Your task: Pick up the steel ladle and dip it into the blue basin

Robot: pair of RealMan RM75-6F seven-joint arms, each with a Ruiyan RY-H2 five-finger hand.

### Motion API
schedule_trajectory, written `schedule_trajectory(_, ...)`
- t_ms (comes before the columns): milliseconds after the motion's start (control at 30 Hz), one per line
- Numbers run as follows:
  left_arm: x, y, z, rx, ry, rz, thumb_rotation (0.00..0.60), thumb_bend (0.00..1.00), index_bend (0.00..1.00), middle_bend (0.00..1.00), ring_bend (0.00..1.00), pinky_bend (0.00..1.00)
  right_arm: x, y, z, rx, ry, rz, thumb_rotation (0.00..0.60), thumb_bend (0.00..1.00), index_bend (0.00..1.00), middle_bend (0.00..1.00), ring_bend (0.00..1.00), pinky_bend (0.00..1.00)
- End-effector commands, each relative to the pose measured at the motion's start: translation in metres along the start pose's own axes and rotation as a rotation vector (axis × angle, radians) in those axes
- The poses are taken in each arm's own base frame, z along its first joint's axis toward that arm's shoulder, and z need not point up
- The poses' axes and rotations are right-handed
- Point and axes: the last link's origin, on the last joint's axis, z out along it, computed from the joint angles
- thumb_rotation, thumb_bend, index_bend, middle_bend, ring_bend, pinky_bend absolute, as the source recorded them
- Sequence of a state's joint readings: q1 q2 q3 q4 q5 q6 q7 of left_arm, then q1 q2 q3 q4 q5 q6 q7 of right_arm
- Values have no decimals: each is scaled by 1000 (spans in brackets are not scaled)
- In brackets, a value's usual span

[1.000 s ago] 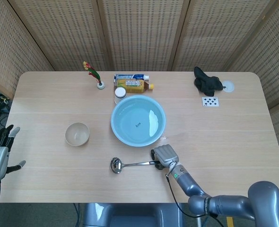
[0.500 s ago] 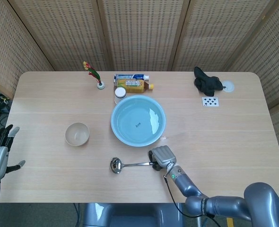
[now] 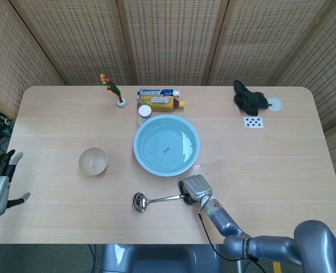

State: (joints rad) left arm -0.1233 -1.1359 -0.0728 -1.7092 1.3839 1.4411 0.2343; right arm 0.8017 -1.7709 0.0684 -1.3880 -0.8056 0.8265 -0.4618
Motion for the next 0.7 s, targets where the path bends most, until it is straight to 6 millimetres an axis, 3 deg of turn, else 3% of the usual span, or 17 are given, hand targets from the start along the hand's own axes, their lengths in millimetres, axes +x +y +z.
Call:
schedule_trajectory(33,0,0,0,0,-1,0,600,0,0,0,0,0,1,2,-1,-4,0,8,600,731,677,1000,1000,1000)
schedule_trajectory(700,1,3,-4,-16,-2,-3,600,0,0,0,0,0,36,27,-40,-8,9,95,600,764,776,1000,1000,1000)
